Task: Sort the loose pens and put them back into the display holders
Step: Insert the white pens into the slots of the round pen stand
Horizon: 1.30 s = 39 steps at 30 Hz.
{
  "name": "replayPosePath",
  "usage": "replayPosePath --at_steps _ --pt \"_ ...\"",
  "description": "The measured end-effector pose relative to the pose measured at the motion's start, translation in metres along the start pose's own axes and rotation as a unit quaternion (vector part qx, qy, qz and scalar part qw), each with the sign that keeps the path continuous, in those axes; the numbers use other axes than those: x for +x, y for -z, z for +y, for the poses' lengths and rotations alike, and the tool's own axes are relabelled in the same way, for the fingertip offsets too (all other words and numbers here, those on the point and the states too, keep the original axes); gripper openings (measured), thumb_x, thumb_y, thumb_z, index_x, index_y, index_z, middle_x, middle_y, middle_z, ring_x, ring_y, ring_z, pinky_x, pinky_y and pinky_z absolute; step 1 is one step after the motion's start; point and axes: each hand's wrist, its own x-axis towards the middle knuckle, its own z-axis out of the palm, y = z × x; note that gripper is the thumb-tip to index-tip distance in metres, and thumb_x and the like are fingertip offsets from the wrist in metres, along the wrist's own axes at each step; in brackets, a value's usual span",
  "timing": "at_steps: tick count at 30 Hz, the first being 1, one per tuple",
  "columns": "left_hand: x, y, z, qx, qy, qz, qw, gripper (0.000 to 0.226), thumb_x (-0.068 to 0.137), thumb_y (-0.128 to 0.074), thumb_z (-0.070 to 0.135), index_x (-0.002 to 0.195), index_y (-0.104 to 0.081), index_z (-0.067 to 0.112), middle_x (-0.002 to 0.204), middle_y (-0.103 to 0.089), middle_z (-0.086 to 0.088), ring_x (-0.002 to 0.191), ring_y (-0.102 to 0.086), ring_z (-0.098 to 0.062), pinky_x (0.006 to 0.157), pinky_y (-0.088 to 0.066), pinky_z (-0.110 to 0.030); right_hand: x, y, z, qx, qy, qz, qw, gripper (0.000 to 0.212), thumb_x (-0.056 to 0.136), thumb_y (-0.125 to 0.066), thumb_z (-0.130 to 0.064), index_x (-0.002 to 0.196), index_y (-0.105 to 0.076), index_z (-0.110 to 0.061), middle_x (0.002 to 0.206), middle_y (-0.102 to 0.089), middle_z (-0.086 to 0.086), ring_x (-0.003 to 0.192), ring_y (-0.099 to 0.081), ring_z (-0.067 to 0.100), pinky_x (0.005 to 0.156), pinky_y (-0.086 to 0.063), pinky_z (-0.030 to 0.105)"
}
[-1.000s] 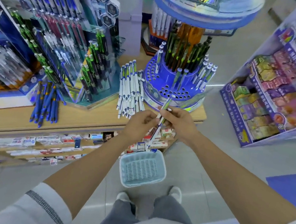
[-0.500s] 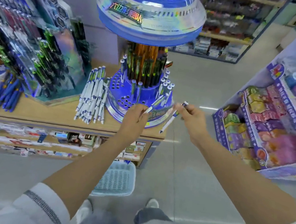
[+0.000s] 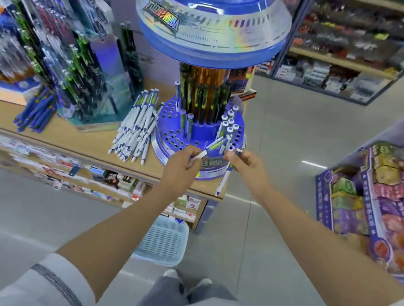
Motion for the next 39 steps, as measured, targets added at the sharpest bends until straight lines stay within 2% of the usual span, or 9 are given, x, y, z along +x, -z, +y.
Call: replayPosePath --at_steps 8,14,18,25,29,32,34,37,39 --pt "-0.001 -0.002 0.004 -0.007 0.002 0.034 0.999 0.016 0.098 -0.046 0.016 0.099 -0.060 0.022 0.094 -0.065 -0.007 0.092 -0.059 -0.027 0.079 -0.049 -0.046 0.001 0.008 -0.003 0.004 0.000 -0.033 0.999 0.008 0.094 -0.060 -0.015 0.094 -0.068 -0.013 0.098 -0.068 0.009 0.088 -0.065 0.013 0.082 -0.053 0.026" --pt "0.000 -0.017 0.013 -0.027 0.001 0.123 0.992 0.016 0.094 -0.049 0.016 0.096 -0.065 0.012 0.094 -0.059 -0.004 0.095 -0.056 -0.027 0.082 -0.048 -0.045 0.025 0.037 -0.028 -0.038 0.046 0.023 0.998 0.014 0.096 -0.057 -0.016 0.091 -0.066 -0.007 0.066 -0.062 -0.008 0.053 -0.051 -0.003 0.056 -0.041 0.013" --pt "-0.005 -0.030 0.024 -0.077 0.036 0.175 0.981 0.013 0.097 -0.048 0.016 0.091 -0.059 0.019 0.074 -0.050 0.004 0.068 -0.045 -0.012 0.064 -0.038 -0.028 0.047 0.057 -0.053 -0.029 0.100 0.016 0.994 0.017 0.098 -0.055 -0.015 0.081 -0.058 -0.015 0.066 -0.055 0.008 0.045 -0.049 0.002 0.050 -0.042 0.017" --pt "-0.015 -0.052 0.050 -0.184 0.081 0.210 0.957 0.012 0.098 -0.049 0.010 0.102 -0.060 0.004 0.074 -0.058 -0.005 0.067 -0.053 -0.017 0.072 -0.048 -0.037 0.078 0.057 -0.068 -0.095 0.165 -0.112 0.975 0.011 0.098 -0.054 -0.012 0.097 -0.056 -0.001 0.074 -0.054 0.010 0.048 -0.055 0.001 0.053 -0.049 0.019" --pt "-0.022 -0.062 0.059 -0.206 0.092 0.219 0.949 0.010 0.097 -0.049 0.004 0.094 -0.059 0.002 0.074 -0.056 -0.012 0.065 -0.052 -0.021 0.067 -0.047 -0.034 0.081 0.052 -0.056 -0.168 0.166 -0.180 0.955 0.009 0.096 -0.056 -0.011 0.089 -0.056 -0.005 0.070 -0.054 0.006 0.049 -0.056 0.001 0.054 -0.049 0.018" --pt "-0.023 -0.065 0.062 -0.217 0.098 0.220 0.946 0.014 0.097 -0.051 0.005 0.089 -0.059 0.014 0.073 -0.060 -0.005 0.060 -0.055 -0.014 0.064 -0.049 -0.026 0.081 0.051 -0.049 -0.212 0.178 -0.199 0.940 0.008 0.092 -0.063 -0.018 0.088 -0.058 -0.023 0.074 -0.063 0.007 0.062 -0.063 0.020 0.068 -0.053 0.037" --pt "-0.023 -0.067 0.063 -0.214 0.102 0.217 0.947 0.012 0.097 -0.052 0.007 0.093 -0.061 0.015 0.076 -0.062 -0.003 0.061 -0.057 -0.011 0.066 -0.052 -0.023 0.082 0.052 -0.045 -0.244 0.173 -0.201 0.933 0.011 0.088 -0.066 -0.022 0.094 -0.059 -0.016 0.084 -0.066 0.021 0.075 -0.065 0.038 0.074 -0.053 0.046" --pt "-0.021 -0.068 0.063 -0.216 0.097 0.210 0.949 0.013 0.096 -0.053 0.007 0.092 -0.062 0.015 0.076 -0.060 -0.002 0.068 -0.058 -0.014 0.072 -0.053 -0.028 0.083 0.052 -0.041 -0.255 0.147 -0.213 0.932 0.016 0.090 -0.064 -0.013 0.095 -0.059 0.002 0.086 -0.068 0.022 0.083 -0.068 0.035 0.084 -0.053 0.052" --pt "-0.019 -0.067 0.064 -0.219 0.098 0.203 0.949 0.012 0.095 -0.054 0.008 0.093 -0.064 0.014 0.075 -0.058 0.000 0.071 -0.058 -0.017 0.075 -0.054 -0.031 0.083 0.051 -0.041 -0.257 0.140 -0.215 0.932 0.012 0.088 -0.067 -0.008 0.098 -0.060 -0.005 0.087 -0.067 0.015 0.084 -0.067 0.033 0.086 -0.054 0.048"
